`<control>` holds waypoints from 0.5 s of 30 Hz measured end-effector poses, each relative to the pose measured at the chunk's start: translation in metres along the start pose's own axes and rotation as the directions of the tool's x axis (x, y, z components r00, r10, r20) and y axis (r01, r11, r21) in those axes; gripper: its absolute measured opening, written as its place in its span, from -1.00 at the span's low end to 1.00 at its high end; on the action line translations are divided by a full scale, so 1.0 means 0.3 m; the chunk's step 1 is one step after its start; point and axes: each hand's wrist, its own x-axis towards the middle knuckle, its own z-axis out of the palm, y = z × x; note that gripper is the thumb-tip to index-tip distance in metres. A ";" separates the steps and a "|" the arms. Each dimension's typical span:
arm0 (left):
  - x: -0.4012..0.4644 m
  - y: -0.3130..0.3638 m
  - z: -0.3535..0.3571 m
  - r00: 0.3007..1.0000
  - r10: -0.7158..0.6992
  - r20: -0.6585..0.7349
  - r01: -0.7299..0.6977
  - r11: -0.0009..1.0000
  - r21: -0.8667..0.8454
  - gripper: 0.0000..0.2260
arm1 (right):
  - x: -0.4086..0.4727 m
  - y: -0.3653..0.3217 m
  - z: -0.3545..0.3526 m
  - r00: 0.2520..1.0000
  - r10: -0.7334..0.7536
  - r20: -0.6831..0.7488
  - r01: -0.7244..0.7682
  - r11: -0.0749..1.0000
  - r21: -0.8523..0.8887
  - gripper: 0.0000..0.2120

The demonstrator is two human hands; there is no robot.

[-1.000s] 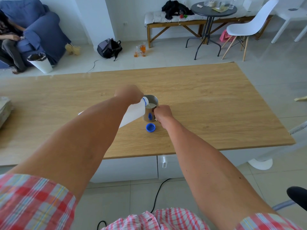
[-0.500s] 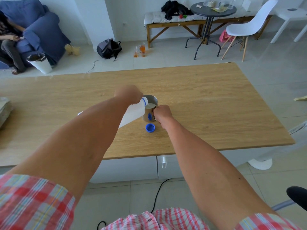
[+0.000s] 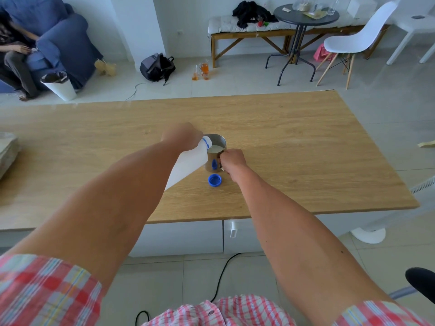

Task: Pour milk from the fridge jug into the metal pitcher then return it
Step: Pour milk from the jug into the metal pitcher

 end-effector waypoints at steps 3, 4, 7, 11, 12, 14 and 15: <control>-0.013 -0.026 0.020 1.000 -0.012 -0.026 0.010 0.997 -0.078 -0.70 | 0.003 0.002 0.003 1.000 0.005 -0.007 -0.005 1.000 -0.007 -0.81; -0.018 -0.035 0.027 0.999 -0.019 -0.034 0.015 0.993 -0.114 -0.70 | 0.005 0.002 0.003 1.000 0.009 -0.005 -0.009 1.000 -0.006 -0.80; -0.029 -0.061 0.029 0.998 -0.051 -0.048 0.037 0.966 -0.257 -0.70 | 0.008 -0.002 0.004 1.000 0.031 -0.002 -0.031 1.000 -0.004 -0.74; -0.051 -0.088 -0.016 0.990 -0.107 -0.091 0.054 0.886 -0.462 -0.68 | -0.011 -0.009 -0.004 0.999 0.035 0.011 -0.035 0.999 -0.040 -0.77; -0.054 -0.097 -0.030 0.987 -0.118 -0.106 0.049 0.862 -0.505 -0.69 | -0.015 -0.007 -0.004 1.000 0.025 0.011 -0.024 0.999 -0.039 -0.78; -0.060 -0.120 -0.053 0.982 -0.140 -0.130 0.040 0.817 -0.575 -0.69 | -0.018 0.005 -0.001 1.000 -0.009 -0.001 0.009 1.000 -0.023 -0.79; -0.064 -0.133 -0.060 0.976 -0.164 -0.143 0.042 0.789 -0.613 -0.69 | -0.021 0.015 0.002 0.999 -0.035 -0.013 0.035 0.999 -0.015 -0.80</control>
